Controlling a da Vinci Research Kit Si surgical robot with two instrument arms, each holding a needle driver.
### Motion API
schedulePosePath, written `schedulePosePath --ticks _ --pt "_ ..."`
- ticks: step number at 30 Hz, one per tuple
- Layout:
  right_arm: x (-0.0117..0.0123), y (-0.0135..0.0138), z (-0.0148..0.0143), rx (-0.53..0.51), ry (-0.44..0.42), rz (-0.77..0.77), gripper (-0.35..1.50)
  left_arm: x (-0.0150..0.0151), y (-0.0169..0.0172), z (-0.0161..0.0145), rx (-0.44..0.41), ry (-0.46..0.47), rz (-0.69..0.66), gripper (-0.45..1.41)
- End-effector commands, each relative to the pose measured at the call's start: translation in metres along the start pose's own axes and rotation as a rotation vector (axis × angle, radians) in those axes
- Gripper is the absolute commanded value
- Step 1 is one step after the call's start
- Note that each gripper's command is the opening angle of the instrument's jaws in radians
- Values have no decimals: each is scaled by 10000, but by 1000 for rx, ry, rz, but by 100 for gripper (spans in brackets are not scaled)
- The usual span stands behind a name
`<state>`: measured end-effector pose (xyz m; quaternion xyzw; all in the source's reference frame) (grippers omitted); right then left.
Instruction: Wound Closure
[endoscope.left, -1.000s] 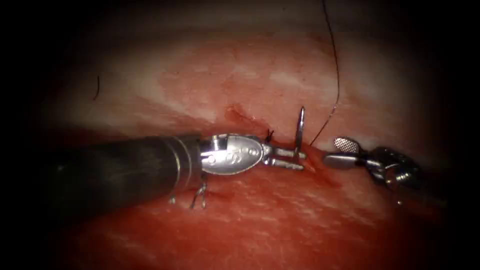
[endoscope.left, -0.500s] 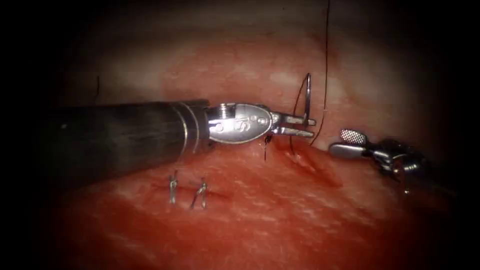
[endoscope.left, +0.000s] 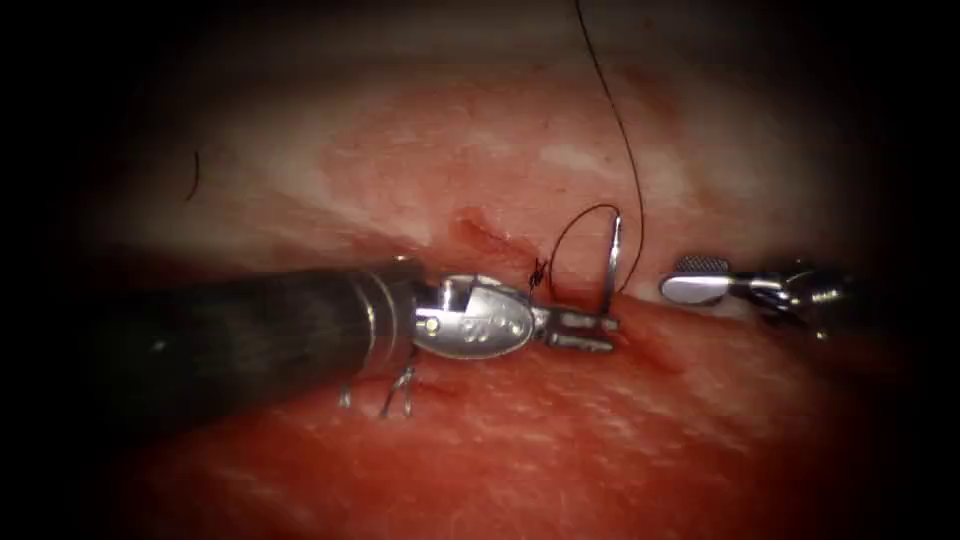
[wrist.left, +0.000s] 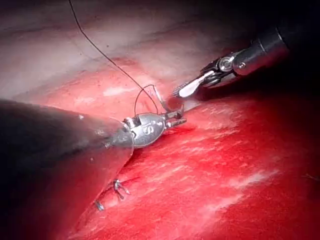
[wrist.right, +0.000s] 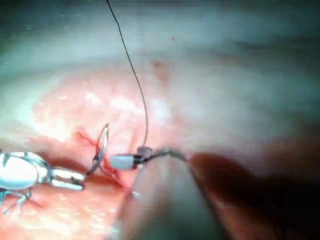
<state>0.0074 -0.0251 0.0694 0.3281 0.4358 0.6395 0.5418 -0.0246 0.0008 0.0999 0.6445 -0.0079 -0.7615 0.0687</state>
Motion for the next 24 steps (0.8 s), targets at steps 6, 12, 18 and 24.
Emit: schedulePosePath --ticks 6,12,18,24 --pt "1 -3 26 56 -13 33 68 0 8 18 -6 10 47 -45" --pt "-6 -13 37 124 -25 63 71 0 8 19 -6 10 53 -45" --pt "-12 -16 46 131 -26 66 70 2 8 20 -8 8 53 -45" --pt "-10 -16 50 119 -15 68 19 4 9 22 -8 9 53 -45"
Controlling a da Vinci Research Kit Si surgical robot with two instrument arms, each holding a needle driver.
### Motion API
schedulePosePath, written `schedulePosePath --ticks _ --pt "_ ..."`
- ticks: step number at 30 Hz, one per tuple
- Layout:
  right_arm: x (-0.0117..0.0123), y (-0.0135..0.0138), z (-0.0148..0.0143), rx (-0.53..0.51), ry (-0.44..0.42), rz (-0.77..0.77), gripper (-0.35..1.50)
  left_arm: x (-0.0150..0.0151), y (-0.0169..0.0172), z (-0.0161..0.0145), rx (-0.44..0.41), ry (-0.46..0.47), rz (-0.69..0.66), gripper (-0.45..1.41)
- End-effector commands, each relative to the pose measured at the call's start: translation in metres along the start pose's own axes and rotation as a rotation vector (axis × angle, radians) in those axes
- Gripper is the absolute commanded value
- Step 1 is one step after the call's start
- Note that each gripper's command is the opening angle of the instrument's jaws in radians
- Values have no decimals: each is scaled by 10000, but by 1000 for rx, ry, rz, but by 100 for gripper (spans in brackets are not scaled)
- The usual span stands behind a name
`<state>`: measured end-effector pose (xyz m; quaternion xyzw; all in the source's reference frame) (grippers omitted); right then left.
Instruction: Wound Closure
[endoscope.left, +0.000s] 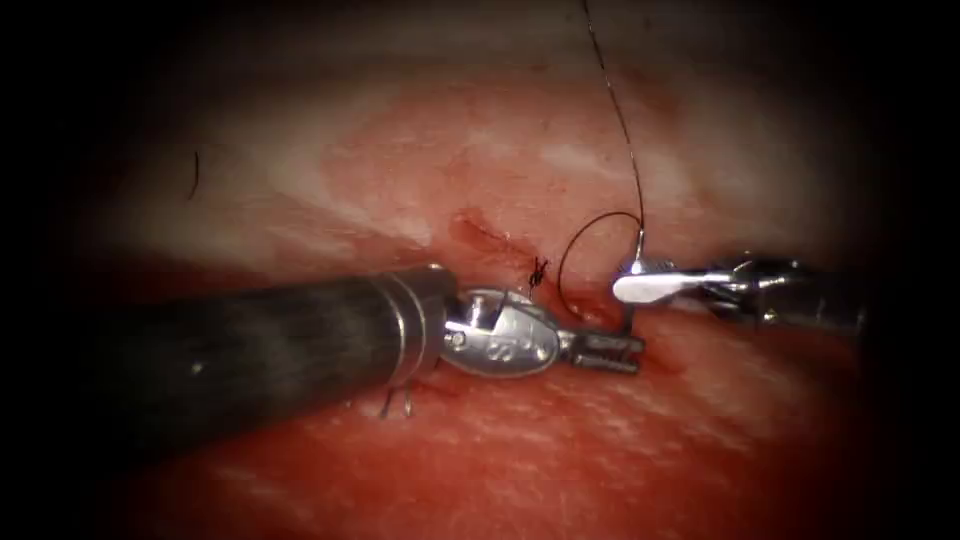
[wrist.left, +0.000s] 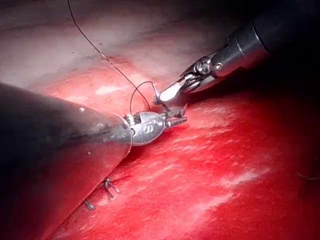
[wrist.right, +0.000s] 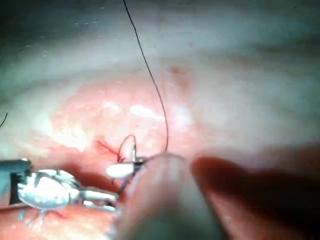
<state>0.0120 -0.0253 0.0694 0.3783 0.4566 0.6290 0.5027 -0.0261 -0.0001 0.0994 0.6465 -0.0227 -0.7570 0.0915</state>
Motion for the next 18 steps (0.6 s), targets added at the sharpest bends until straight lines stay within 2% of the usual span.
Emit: schedulePosePath --ticks 1,3,6,7,9,11,16,17,18 --pt "1 3 10 3 0 5 16 -5 3 7 -1 1 -2 -45" --pt "-1 3 11 3 1 4 6 -5 3 8 -1 1 -2 -45" --pt "-1 3 13 -2 7 4 2 -5 3 8 -1 2 -1 -45" --pt "-1 3 14 -5 9 4 -9 -5 3 8 -1 2 -1 -45" --pt "-2 3 14 -5 9 4 -18 -5 3 8 -1 2 -1 -45" --pt "-3 2 13 -1 10 4 -35 -5 3 8 -1 2 -1 -45" --pt "-2 4 10 -7 2 3 -35 -4 0 7 -2 4 -15 -45" --pt "-1 5 8 -13 6 3 -35 -4 -1 6 -2 7 -45 -30" --pt "0 6 6 -19 11 3 -35 -3 -3 5 -3 11 -94 5"
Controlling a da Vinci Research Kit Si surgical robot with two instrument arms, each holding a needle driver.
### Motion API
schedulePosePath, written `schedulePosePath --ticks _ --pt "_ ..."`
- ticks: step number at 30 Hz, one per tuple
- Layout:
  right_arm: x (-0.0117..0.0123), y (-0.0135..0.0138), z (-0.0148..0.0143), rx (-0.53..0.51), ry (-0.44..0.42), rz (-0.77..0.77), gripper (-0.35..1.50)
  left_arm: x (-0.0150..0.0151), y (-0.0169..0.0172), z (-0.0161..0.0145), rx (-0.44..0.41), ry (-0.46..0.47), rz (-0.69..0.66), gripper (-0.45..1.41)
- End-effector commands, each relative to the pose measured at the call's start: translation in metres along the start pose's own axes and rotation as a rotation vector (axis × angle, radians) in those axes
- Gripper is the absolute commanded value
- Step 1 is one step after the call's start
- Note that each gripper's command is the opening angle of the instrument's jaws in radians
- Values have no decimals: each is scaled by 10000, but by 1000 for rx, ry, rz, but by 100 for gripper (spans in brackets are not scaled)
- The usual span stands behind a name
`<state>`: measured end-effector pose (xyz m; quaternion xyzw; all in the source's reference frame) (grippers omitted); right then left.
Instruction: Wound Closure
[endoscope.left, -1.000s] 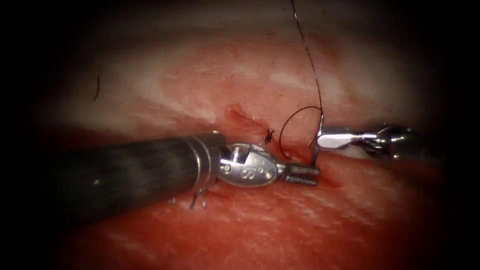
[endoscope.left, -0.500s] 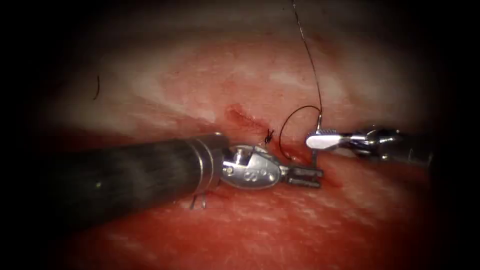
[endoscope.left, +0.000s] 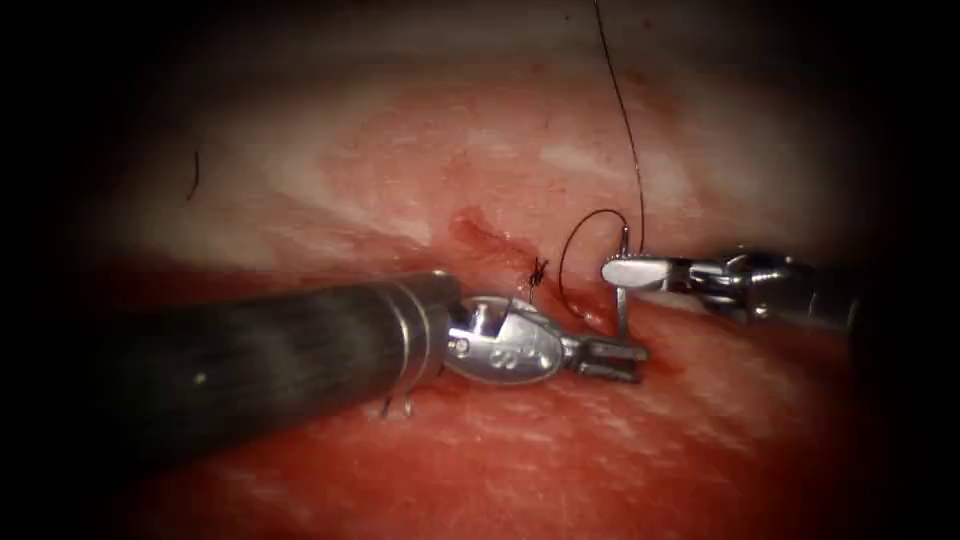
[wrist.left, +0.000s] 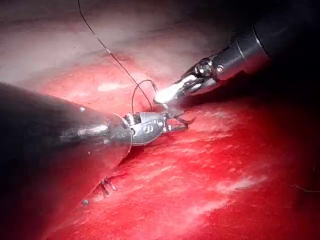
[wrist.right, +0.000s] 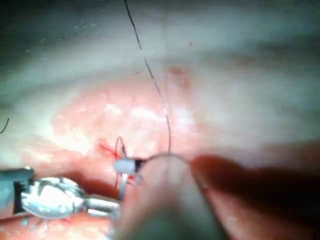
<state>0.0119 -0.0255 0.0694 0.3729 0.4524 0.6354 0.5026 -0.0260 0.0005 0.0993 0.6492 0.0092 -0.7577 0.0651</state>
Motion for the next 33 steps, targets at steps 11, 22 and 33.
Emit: schedulePosePath --ticks 11,22,33 --pt "6 13 -8 -50 39 -15 -35 2 -6 -8 23 -1 -212 99" --pt "-2 15 -8 -133 97 -192 -35 8 -20 -37 61 -33 -333 34" --pt "-2 4 -12 -186 275 -396 -35 -41 -5 -52 -56 -218 -769 -45"
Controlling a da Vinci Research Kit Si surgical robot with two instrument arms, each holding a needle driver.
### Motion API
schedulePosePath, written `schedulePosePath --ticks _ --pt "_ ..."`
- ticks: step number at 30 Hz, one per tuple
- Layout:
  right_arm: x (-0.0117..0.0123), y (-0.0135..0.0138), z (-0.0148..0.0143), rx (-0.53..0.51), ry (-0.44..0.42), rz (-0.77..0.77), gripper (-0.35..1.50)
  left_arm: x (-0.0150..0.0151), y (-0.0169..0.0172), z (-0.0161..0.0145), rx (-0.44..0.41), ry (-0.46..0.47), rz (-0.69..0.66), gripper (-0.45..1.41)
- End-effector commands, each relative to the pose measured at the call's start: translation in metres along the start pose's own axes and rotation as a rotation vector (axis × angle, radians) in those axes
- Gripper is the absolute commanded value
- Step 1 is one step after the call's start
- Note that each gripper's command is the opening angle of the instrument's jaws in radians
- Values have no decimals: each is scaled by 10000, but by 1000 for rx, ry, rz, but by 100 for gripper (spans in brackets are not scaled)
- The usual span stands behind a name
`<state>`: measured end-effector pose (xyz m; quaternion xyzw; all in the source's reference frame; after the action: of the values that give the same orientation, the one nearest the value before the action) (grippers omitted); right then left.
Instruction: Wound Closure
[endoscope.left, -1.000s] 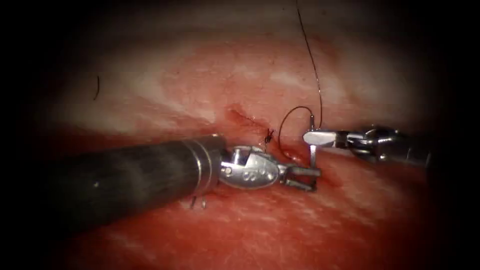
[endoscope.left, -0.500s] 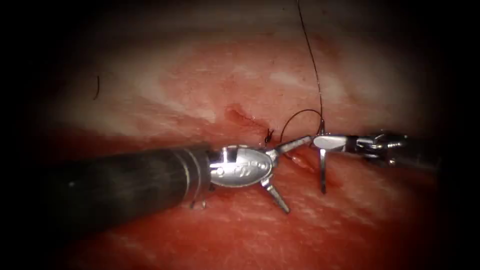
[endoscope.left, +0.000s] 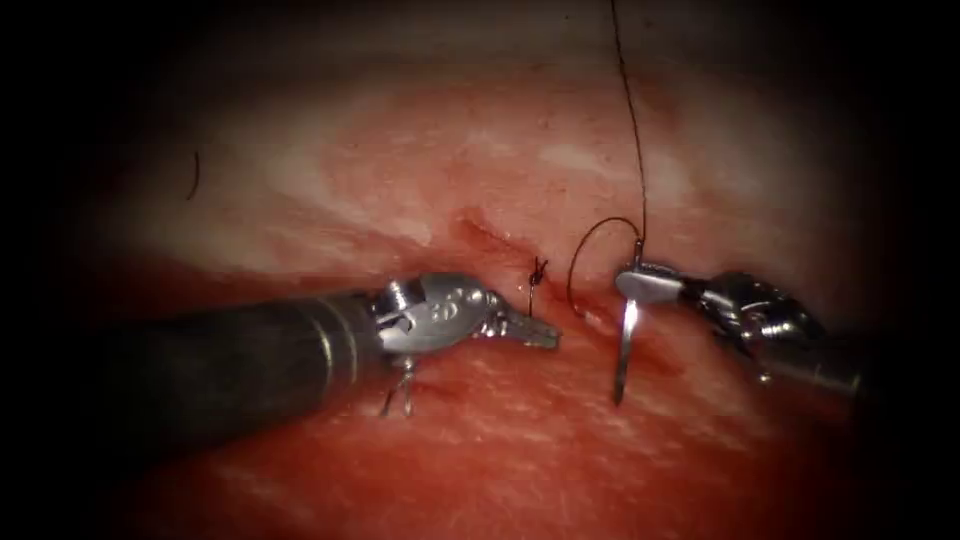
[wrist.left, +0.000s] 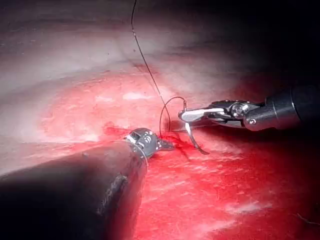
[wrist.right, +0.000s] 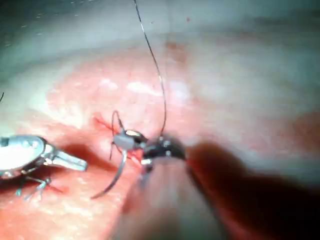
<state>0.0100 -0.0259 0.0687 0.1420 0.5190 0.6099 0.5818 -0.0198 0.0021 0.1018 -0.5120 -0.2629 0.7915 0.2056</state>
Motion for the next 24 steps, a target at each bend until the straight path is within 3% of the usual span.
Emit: schedulePosePath --ticks 1,14,20,24 --pt "-5 1 8 -12 13 -18 -35 -7 -5 11 -7 -8 -11 -45" --pt "1 -2 -4 -25 56 -99 -35 -26 -56 49 -32 -152 -18 -45" --pt "3 0 -6 -27 62 -111 -35 -41 -62 65 -71 -232 -10 -45" --pt "3 0 -6 -29 63 -128 -35 -45 -75 75 -79 -240 -17 -45"
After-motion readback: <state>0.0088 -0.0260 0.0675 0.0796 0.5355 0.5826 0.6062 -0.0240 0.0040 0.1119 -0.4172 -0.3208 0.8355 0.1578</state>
